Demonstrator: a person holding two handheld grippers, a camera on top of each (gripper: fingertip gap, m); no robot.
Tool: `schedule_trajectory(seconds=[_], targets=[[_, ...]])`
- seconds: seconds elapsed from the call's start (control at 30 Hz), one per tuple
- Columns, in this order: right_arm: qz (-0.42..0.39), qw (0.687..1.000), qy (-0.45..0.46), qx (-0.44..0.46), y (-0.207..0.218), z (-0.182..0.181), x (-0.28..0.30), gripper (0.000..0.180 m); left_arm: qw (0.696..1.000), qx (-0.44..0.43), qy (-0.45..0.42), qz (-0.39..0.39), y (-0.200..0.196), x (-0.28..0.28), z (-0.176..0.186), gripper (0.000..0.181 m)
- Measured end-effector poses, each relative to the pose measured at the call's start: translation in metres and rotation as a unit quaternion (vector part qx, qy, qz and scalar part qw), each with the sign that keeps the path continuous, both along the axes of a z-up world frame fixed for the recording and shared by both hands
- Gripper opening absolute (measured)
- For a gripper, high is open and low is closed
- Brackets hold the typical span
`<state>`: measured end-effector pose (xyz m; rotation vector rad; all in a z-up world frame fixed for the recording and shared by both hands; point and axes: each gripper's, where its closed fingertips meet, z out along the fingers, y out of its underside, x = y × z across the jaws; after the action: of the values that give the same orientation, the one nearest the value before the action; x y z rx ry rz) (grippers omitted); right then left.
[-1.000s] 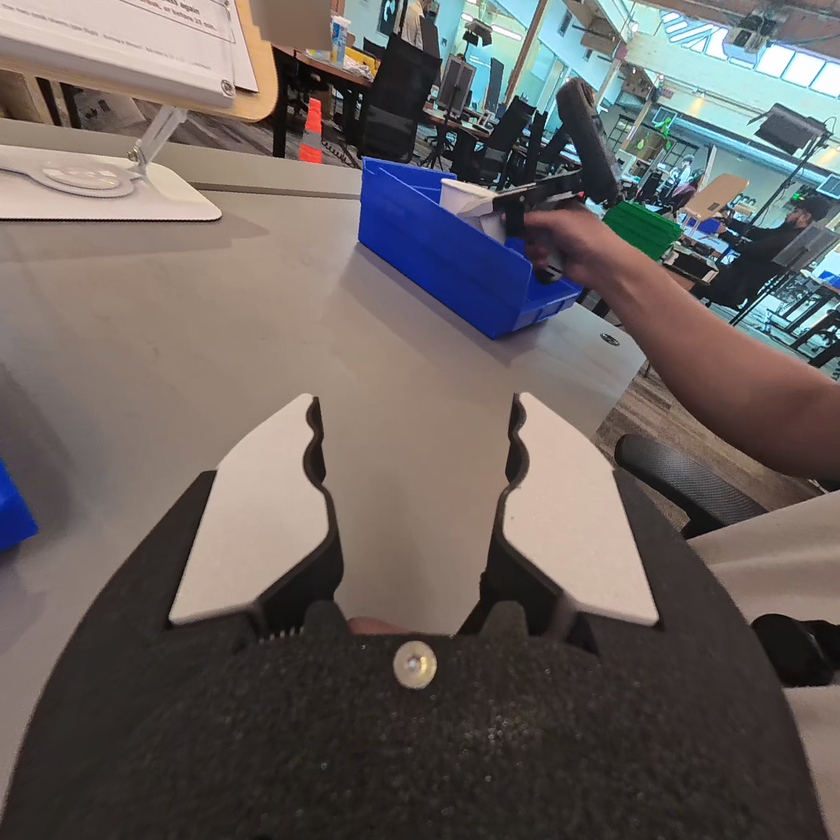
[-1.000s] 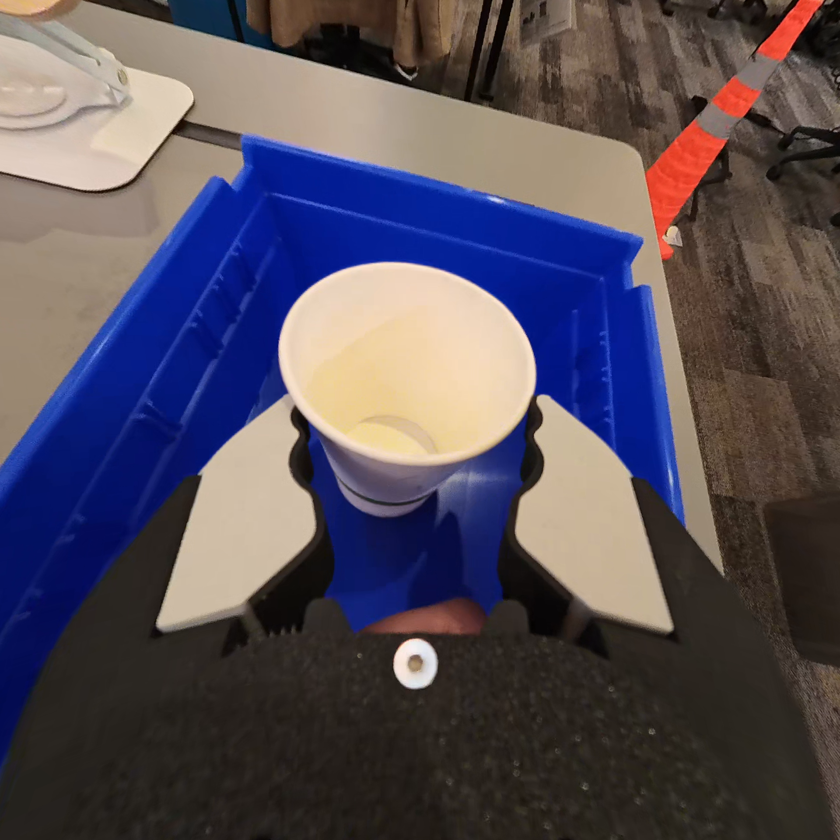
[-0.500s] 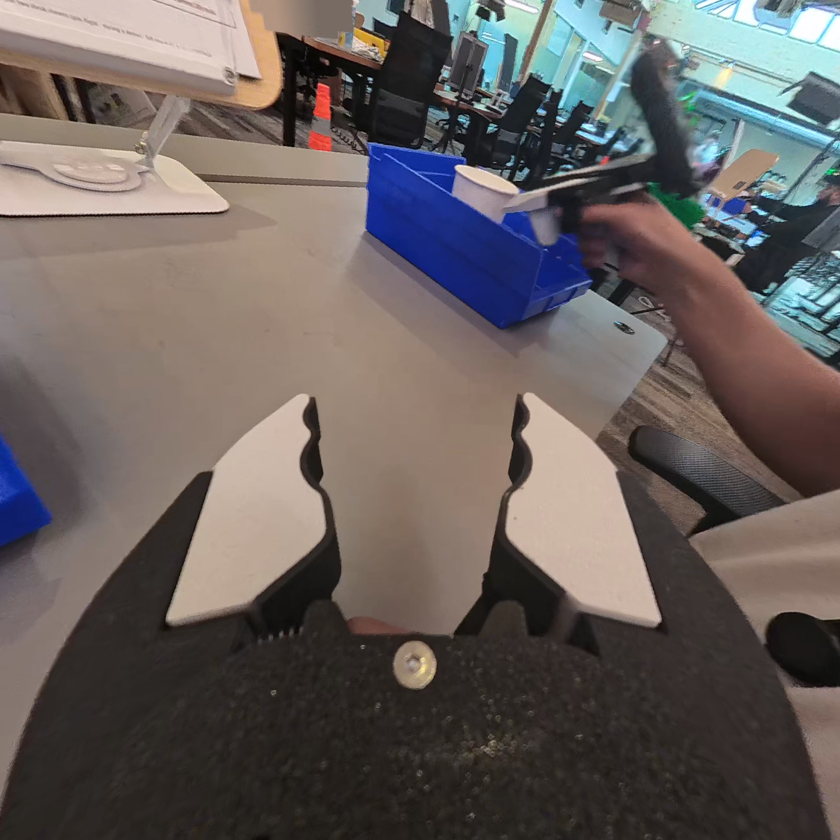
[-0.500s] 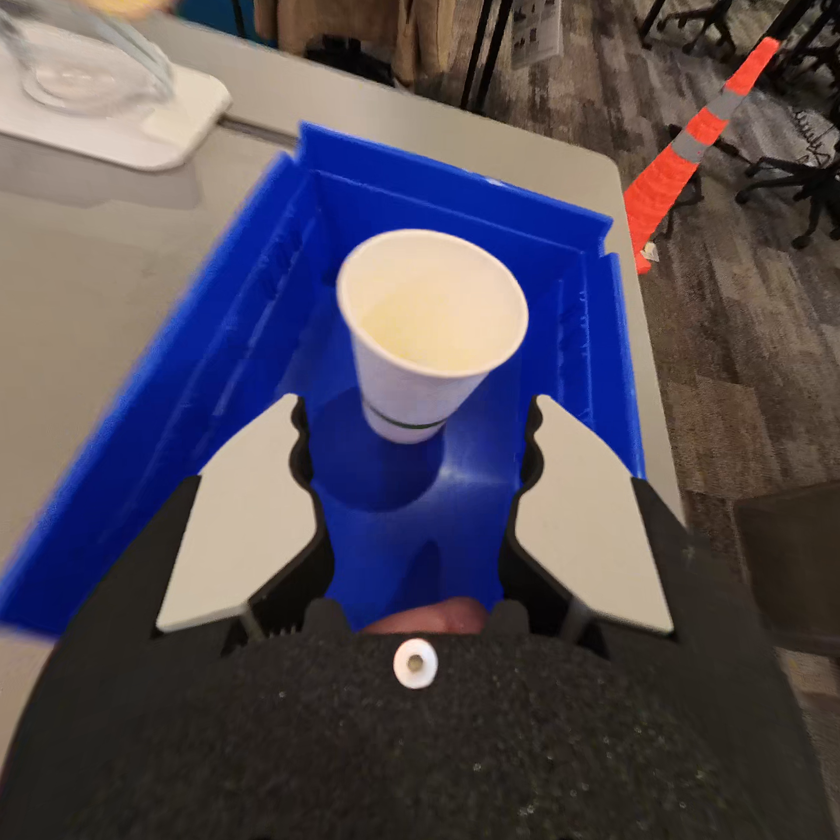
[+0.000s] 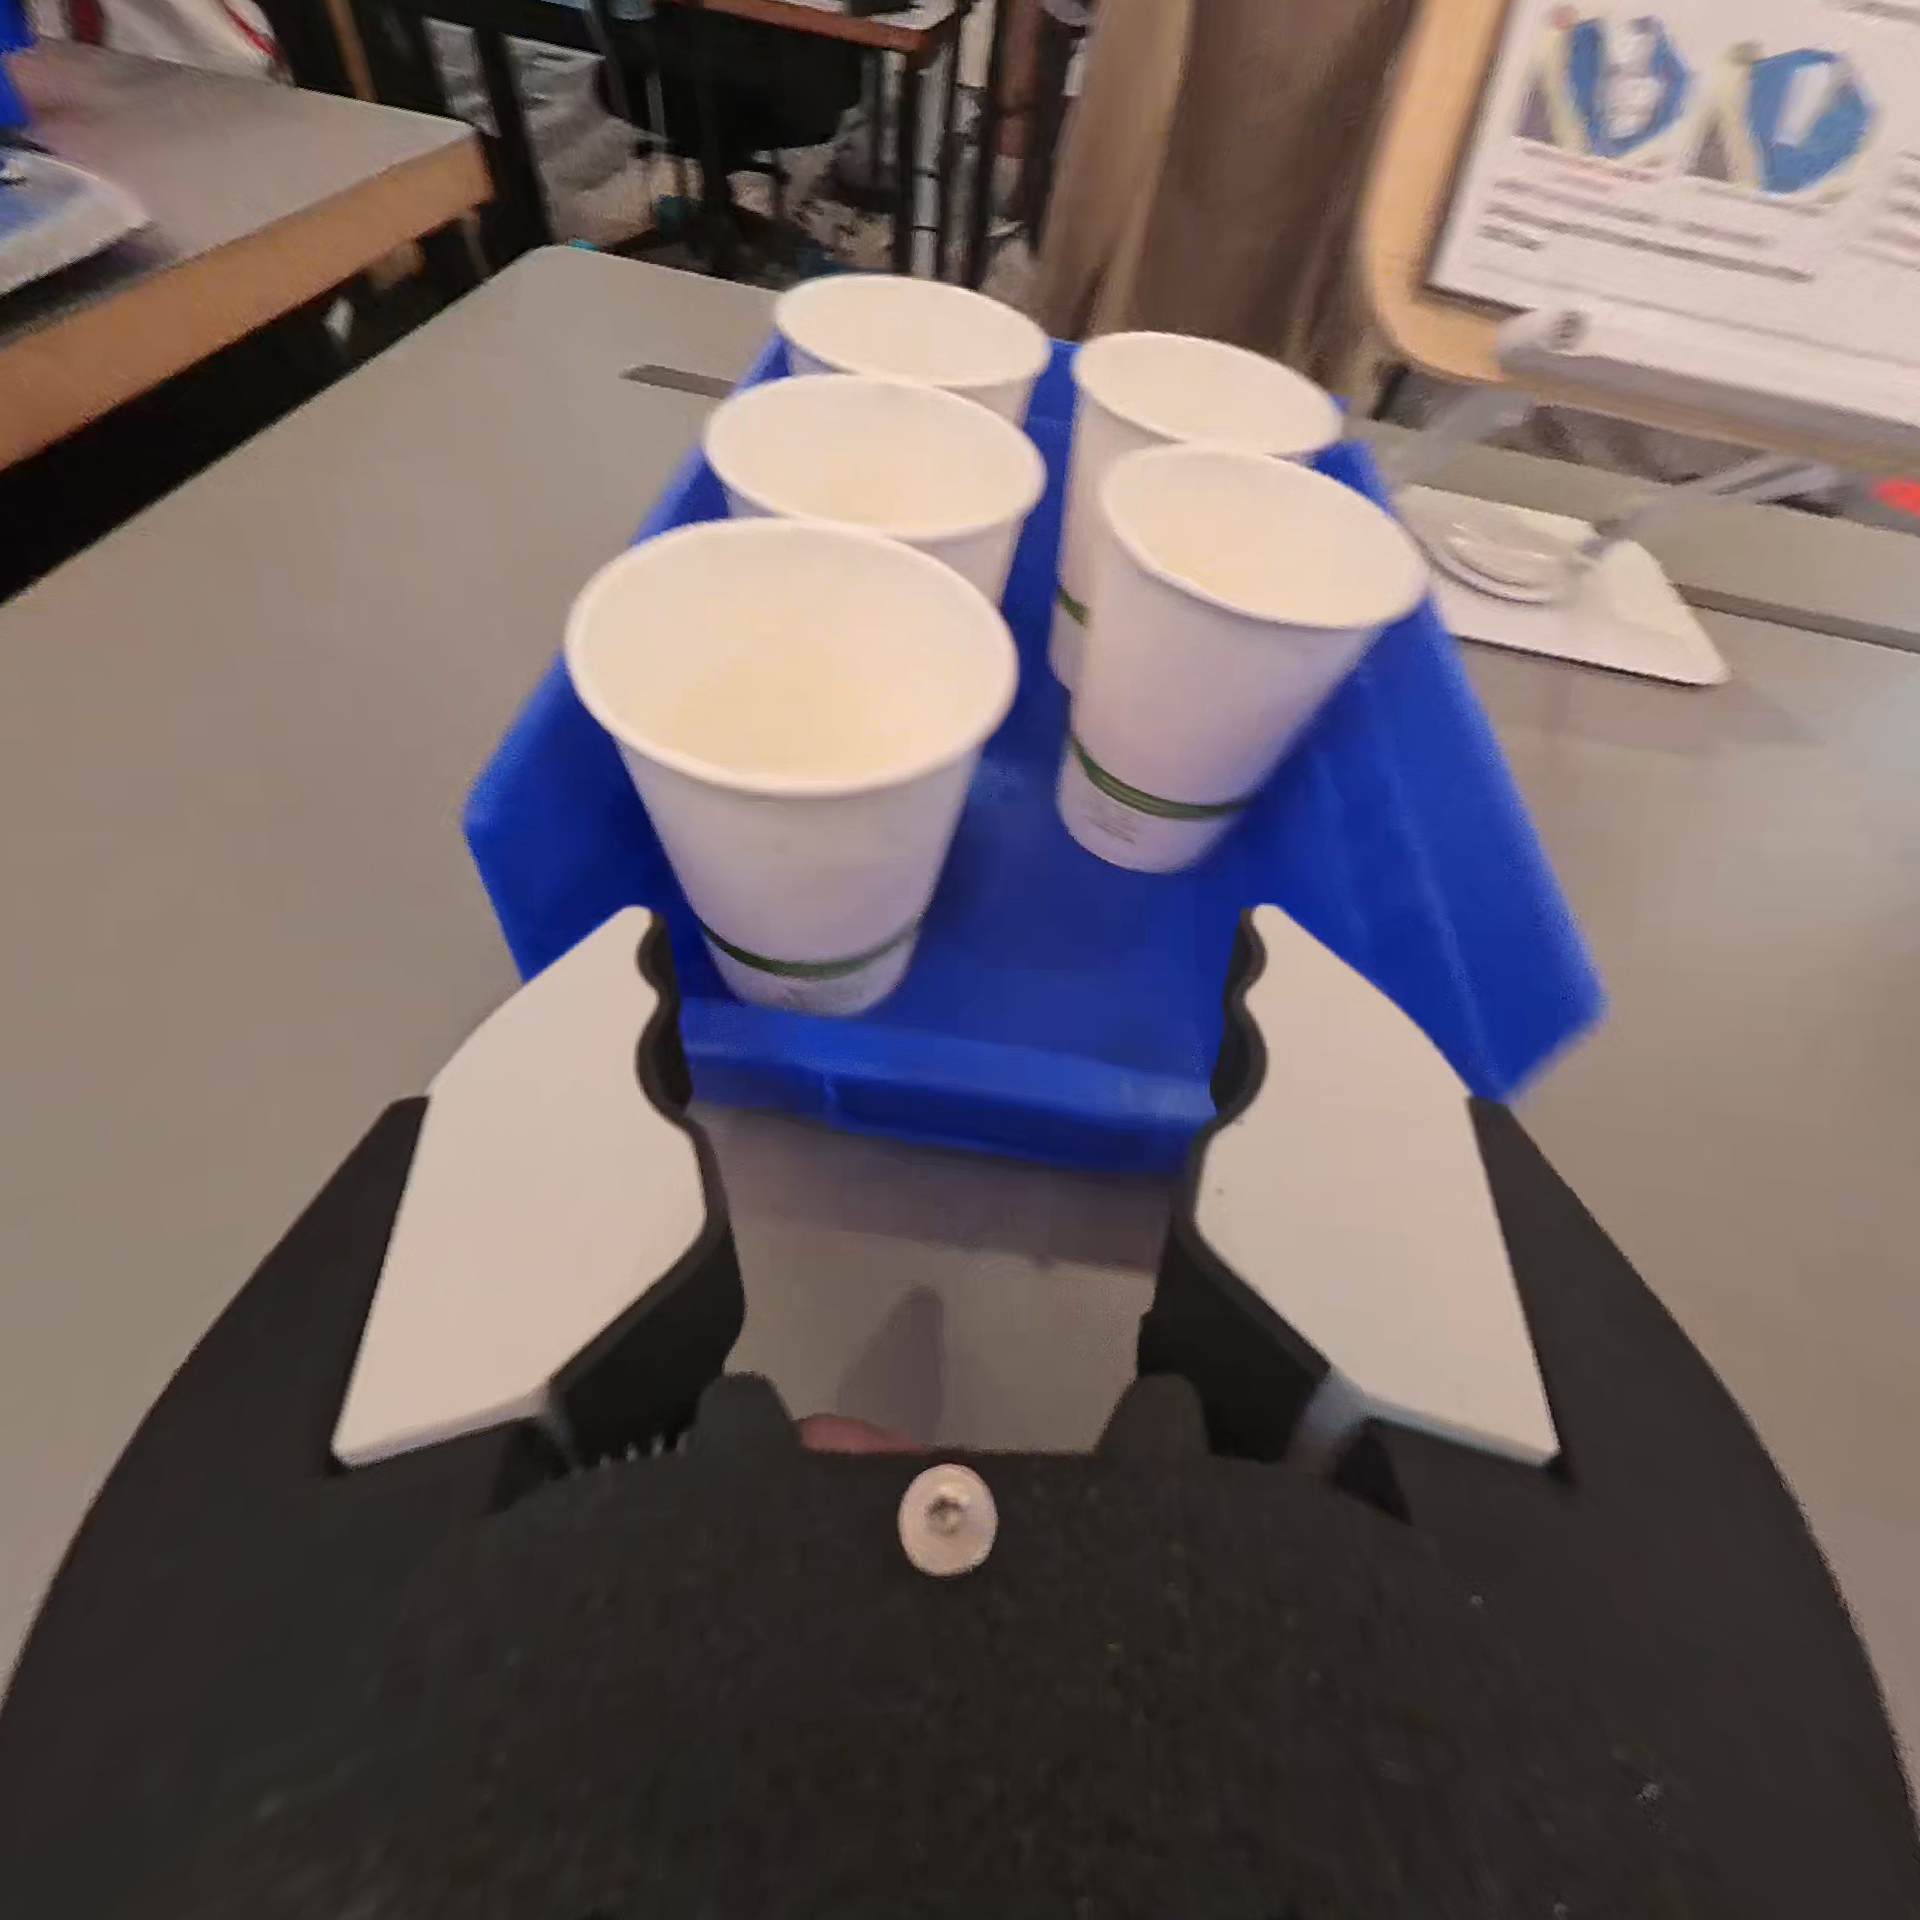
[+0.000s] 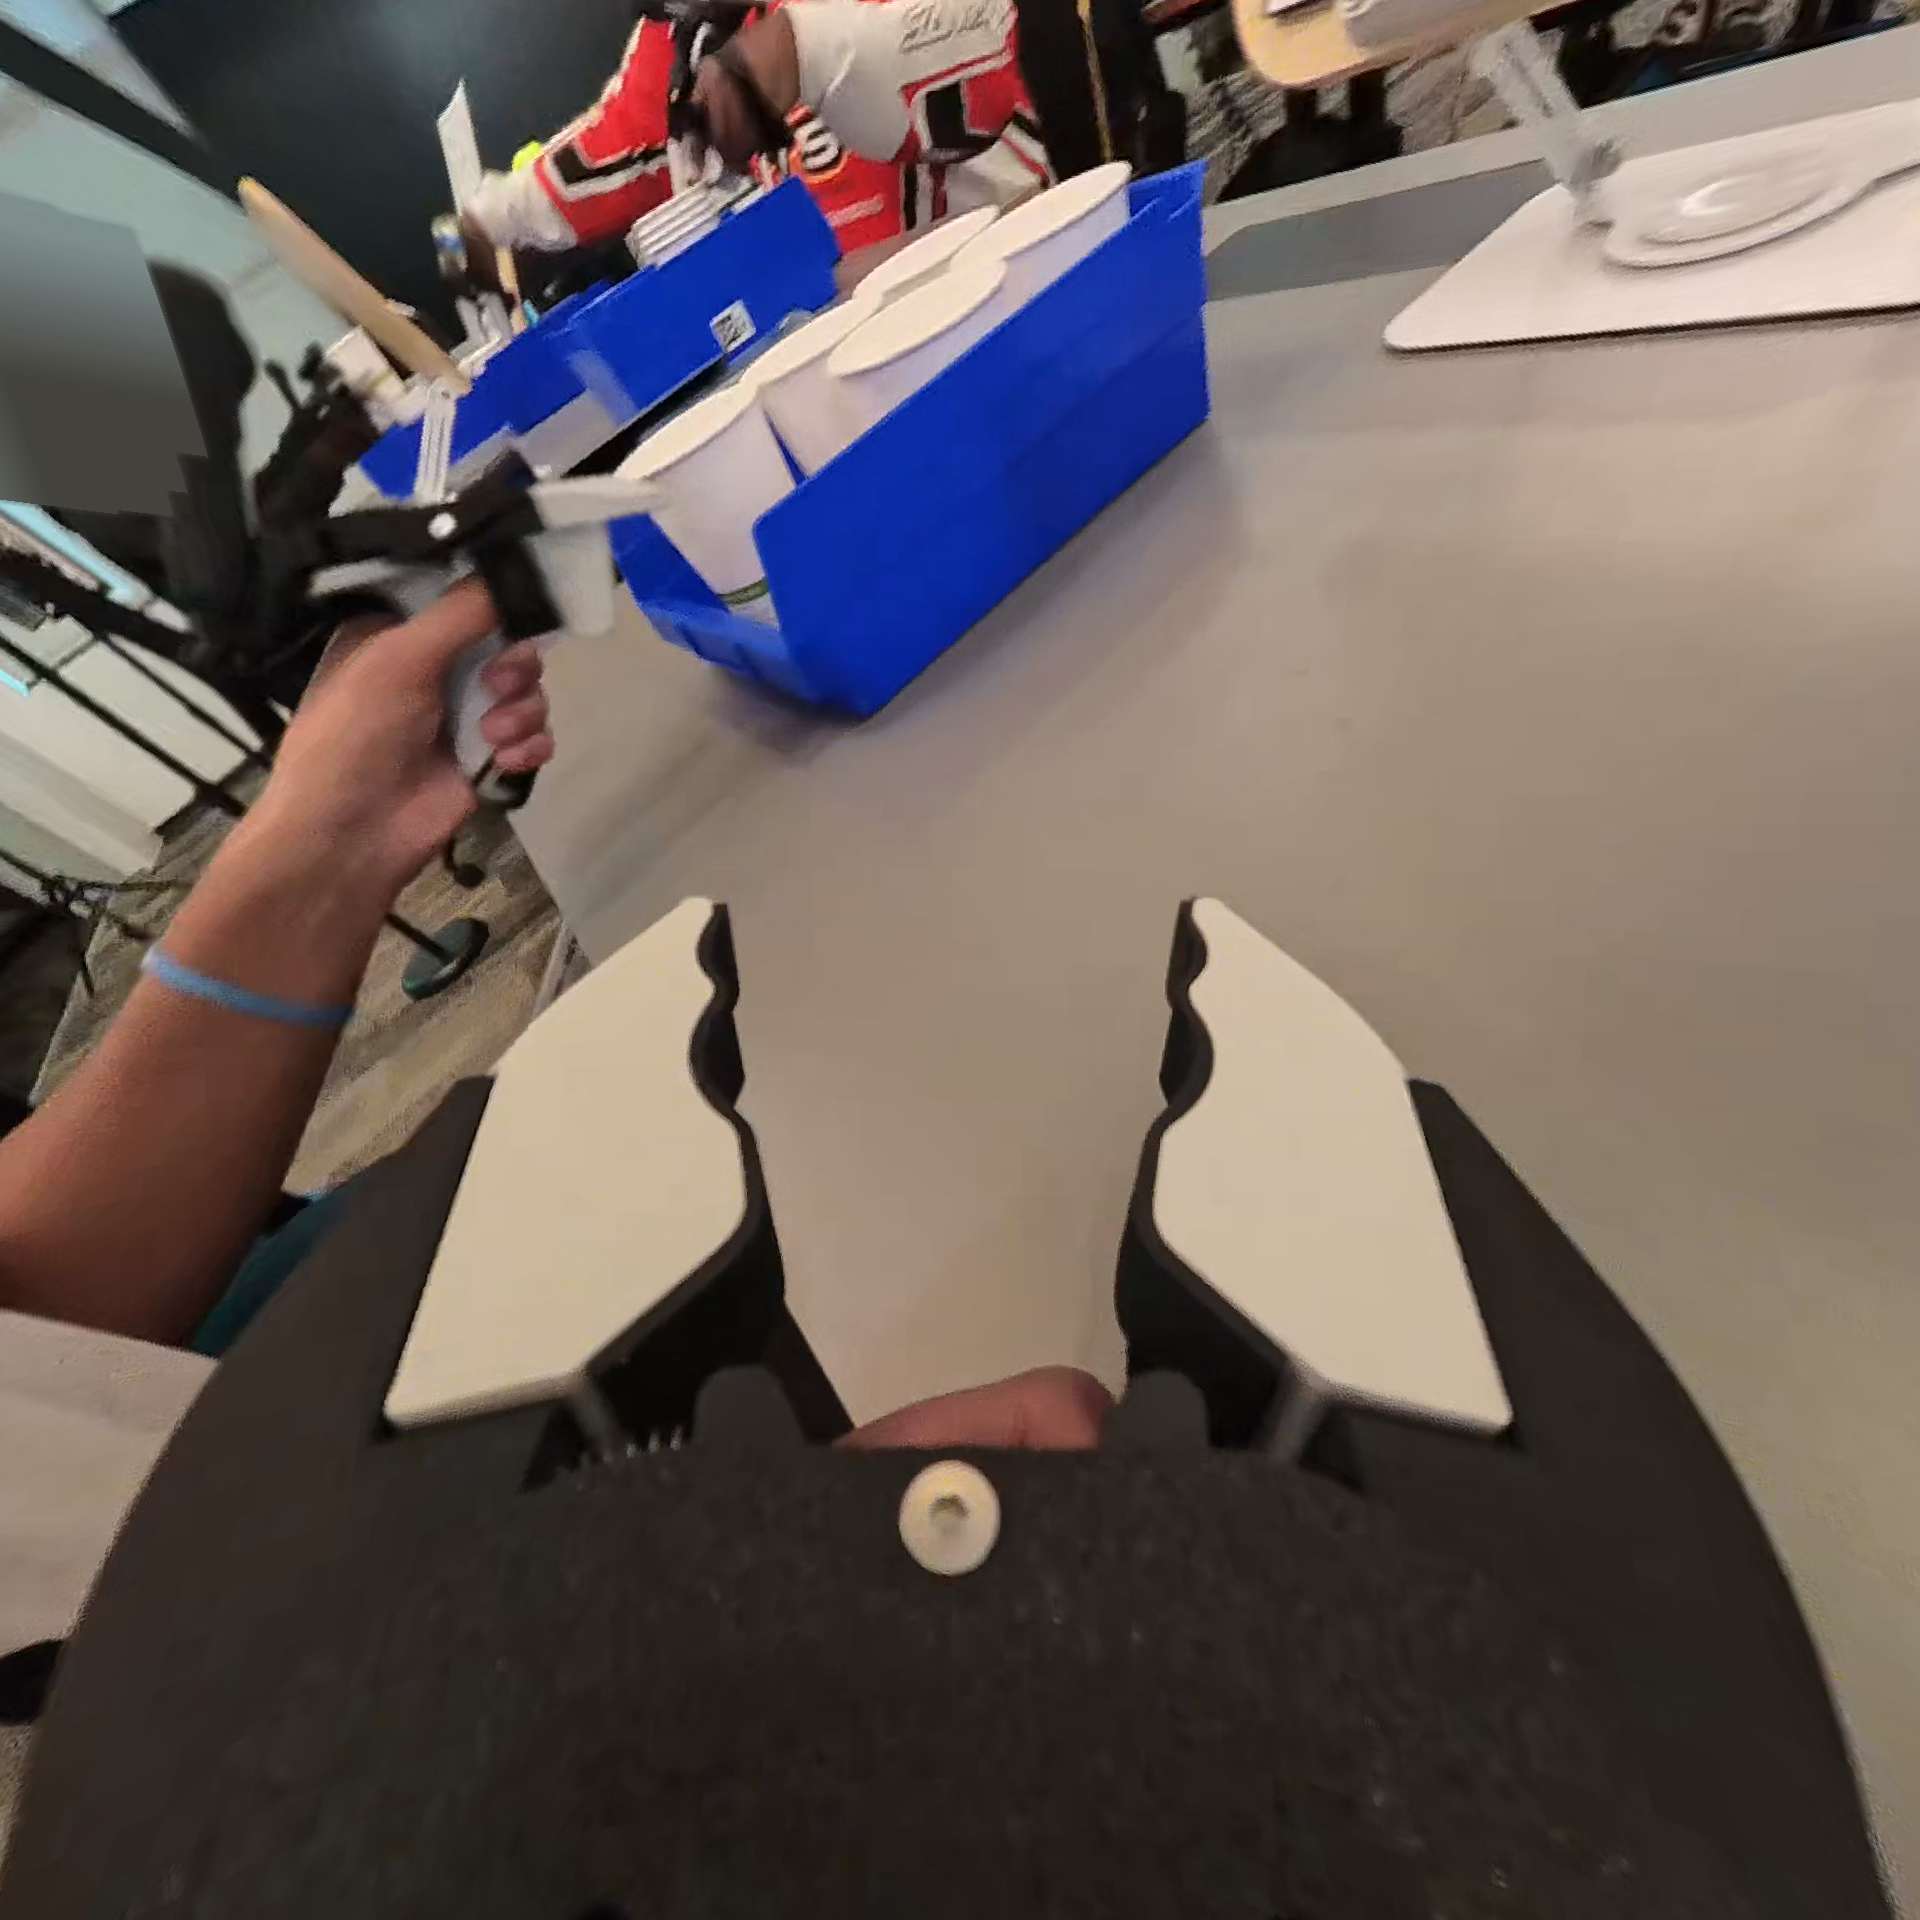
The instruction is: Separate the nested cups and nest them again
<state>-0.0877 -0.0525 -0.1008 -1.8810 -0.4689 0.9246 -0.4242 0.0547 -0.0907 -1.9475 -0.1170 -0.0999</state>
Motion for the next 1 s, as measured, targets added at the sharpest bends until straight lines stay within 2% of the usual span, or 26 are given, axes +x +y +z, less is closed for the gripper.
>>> schedule_trajectory(seconds=[0.13, 0.2, 0.37, 0.53, 0.67, 0.8, 0.87, 1.0], targets=[[0.013, 0.999, -0.035, 0.030, 0.004, 0.005, 0.005, 0.079, 0.998, -0.036, 0.038, 0.046, 0.038, -0.025, -0.021, 0.107], [0.005, 0.999, -0.039, 0.036, 0.007, 0.009, 0.014, 0.078, 0.996, -0.045, 0.041, 0.061, 0.050, -0.030, -0.031, 0.096], [-0.015, 0.999, -0.015, 0.024, 0.010, 0.010, 0.032, 0.074, 0.993, -0.043, 0.049, 0.098, 0.064, -0.036, -0.034, 0.092], [-0.011, 1.000, 0.003, 0.010, 0.008, 0.009, 0.040, 0.073, 0.995, -0.042, 0.043, 0.082, 0.067, -0.033, -0.031, 0.087], [0.034, 0.999, -0.027, 0.029, 0.006, 0.014, 0.047, 0.075, 1.000, -0.014, 0.009, 0.000, 0.042, -0.018, -0.008, 0.085], [0.105, 0.989, -0.076, 0.075, 0.014, 0.038, 0.051, 0.079, 0.986, 0.014, -0.019, -0.165, 0.007, 0.010, 0.045, 0.084], [0.153, 0.979, -0.090, 0.102, 0.021, 0.057, 0.042, 0.085, 0.965, 0.027, 0.000, -0.260, -0.007, 0.034, 0.073, 0.085], [0.240, 0.949, -0.128, 0.160, 0.038, 0.094, 0.006, 0.089, 0.887, 0.023, 0.051, -0.459, -0.034, 0.108, 0.097, 0.085]])
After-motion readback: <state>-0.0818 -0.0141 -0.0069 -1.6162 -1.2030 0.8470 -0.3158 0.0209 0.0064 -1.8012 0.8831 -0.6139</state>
